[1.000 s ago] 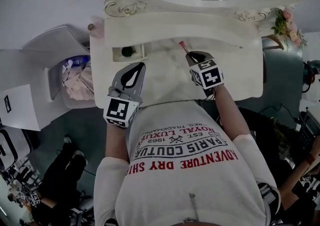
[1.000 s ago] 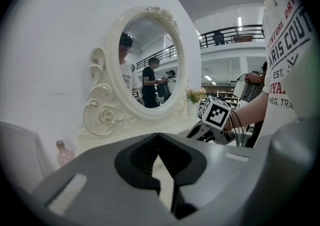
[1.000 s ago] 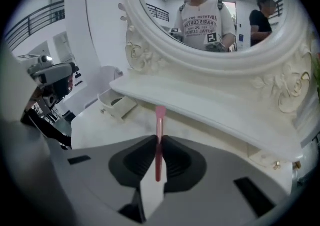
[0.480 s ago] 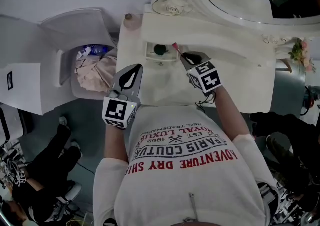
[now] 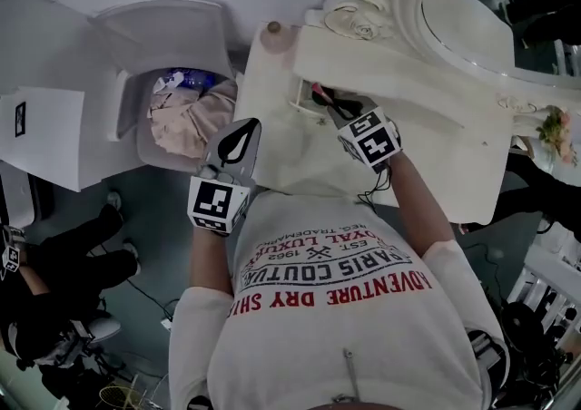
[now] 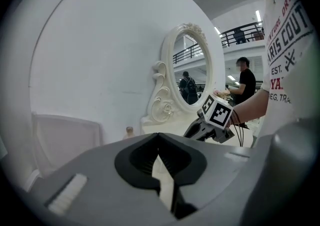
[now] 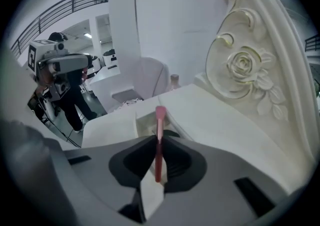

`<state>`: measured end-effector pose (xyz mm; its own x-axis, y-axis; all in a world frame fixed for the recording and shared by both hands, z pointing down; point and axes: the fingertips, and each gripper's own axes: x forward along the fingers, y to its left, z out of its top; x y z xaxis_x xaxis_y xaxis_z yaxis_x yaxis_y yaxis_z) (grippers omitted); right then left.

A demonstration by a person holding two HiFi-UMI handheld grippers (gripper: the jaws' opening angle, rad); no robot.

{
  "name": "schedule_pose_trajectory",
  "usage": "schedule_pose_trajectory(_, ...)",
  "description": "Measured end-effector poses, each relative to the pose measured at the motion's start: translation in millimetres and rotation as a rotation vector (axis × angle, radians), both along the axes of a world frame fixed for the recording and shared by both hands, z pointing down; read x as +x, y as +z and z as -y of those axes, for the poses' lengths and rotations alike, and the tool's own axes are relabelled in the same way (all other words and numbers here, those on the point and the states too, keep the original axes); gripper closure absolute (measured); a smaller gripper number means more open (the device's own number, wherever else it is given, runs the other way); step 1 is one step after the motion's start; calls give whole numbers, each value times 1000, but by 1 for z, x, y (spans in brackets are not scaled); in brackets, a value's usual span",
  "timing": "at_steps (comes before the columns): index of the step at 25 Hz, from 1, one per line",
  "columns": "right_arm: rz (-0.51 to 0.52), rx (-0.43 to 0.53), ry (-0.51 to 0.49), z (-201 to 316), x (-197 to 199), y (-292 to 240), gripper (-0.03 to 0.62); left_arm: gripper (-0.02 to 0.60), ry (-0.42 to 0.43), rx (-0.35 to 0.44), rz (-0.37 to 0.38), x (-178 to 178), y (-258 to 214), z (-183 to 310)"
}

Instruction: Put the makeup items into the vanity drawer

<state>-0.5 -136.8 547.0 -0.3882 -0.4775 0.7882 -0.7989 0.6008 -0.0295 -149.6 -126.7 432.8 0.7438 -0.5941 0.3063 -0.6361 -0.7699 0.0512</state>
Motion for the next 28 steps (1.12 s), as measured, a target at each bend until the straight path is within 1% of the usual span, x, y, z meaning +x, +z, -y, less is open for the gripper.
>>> schedule_pose_trajectory(2,-8,-9,-14,2,-5,4,543,571,-17,-10,2,-7,3,2)
schedule_pose_trajectory(5,11,-23,-28,3,-14,6,538,571,-30,-19,3,-14,6,6)
schedule_pose_trajectory(7,26,-21,-24,2,-16,5,481,571,-28,-22,-2,-14,7,8)
schedule_pose_trajectory(12,50,8,43,4,-5,-5,473,571,4,-15,-7,-4,7,13)
schedule_pose_trajectory(16,75,61,124,4,11,-22,475,571,47,0,-15,11,2,16)
schedule_pose_trajectory(21,122,148,231,-2,35,-49,529,571,92,21,-13,34,-7,16)
schedule_pose_trajectory(24,131,204,284,-9,53,-65,543,571,113,37,-14,50,-13,17)
schedule_pose_trajectory(28,137,289,355,-20,77,-89,580,571,135,65,-20,70,-23,14)
